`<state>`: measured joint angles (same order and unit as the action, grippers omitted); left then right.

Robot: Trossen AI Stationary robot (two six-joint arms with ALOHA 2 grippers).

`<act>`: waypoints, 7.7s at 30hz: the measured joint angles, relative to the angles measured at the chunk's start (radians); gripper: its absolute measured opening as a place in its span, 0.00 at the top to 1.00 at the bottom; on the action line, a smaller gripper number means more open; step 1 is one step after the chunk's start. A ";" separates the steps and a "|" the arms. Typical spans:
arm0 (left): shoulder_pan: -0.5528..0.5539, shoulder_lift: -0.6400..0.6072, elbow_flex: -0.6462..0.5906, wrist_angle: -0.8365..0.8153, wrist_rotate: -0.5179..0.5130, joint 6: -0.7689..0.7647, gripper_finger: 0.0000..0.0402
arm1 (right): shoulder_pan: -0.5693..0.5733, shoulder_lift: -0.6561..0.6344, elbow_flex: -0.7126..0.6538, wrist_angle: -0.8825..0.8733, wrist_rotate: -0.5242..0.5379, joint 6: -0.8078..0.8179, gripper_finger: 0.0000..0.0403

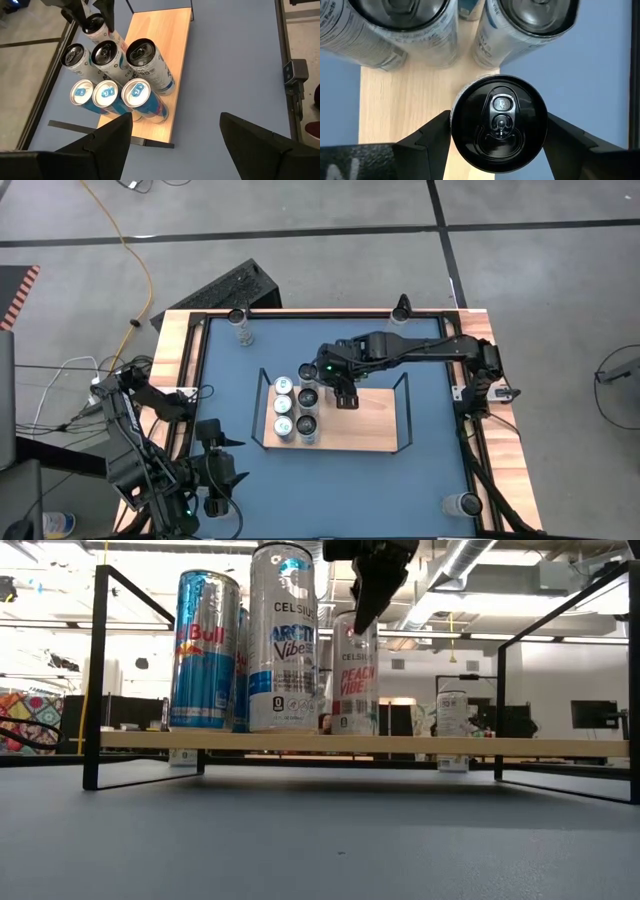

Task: Place canned beverage on shelf
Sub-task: Put the top pink soda can on the shelf, then put the right pink soda can on the shelf aligned with the other pink soda can

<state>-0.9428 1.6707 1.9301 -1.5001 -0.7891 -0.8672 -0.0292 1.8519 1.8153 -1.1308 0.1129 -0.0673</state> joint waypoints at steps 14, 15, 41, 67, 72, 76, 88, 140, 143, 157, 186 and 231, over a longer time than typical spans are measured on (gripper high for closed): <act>0.000 0.000 0.000 0.010 0.004 0.018 0.29 | 0.000 -0.001 -0.005 0.012 -0.004 0.000 0.34; 0.000 0.000 0.000 0.010 0.008 0.018 0.29 | 0.000 -0.001 -0.005 0.012 -0.004 0.000 0.34; 0.000 0.000 0.000 0.124 0.079 0.171 0.29 | 0.008 0.003 -0.007 -0.030 0.129 -0.012 0.15; 0.000 0.000 0.000 0.122 0.108 0.178 0.29 | 0.062 0.001 -0.005 -0.043 0.127 -0.040 0.15; 0.000 0.000 0.000 0.122 0.107 0.178 0.29 | 0.062 0.001 -0.005 -0.045 0.079 -0.020 0.15; 0.000 0.000 0.000 0.122 0.107 0.177 0.29 | 0.059 0.001 -0.005 -0.044 0.099 -0.019 0.15; 0.000 0.000 0.000 0.121 0.122 0.167 0.29 | 0.047 0.000 -0.005 -0.189 0.131 0.008 0.15; -0.065 0.247 0.000 0.030 0.576 -0.769 0.29 | 0.315 -0.099 0.061 -0.370 0.123 0.315 0.15; -0.071 0.247 0.000 0.005 0.593 -0.778 0.29 | 0.333 -0.099 0.061 -0.361 0.123 0.322 0.15; -0.073 0.247 0.000 -0.049 0.654 -0.749 0.29 | 0.343 -0.098 0.061 -0.288 0.123 0.324 0.15; -0.073 0.246 -0.133 0.040 0.713 -0.604 0.30 | 0.293 -0.098 0.061 -0.270 0.123 0.322 0.15; 0.025 0.247 -0.133 0.214 0.285 -0.238 0.40 | 0.618 -0.044 0.060 0.400 0.331 0.176 0.15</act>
<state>-0.9174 1.9175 1.7969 -1.2863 -0.5038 -1.1056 0.5890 1.8077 1.8757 -0.7305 0.4438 0.1091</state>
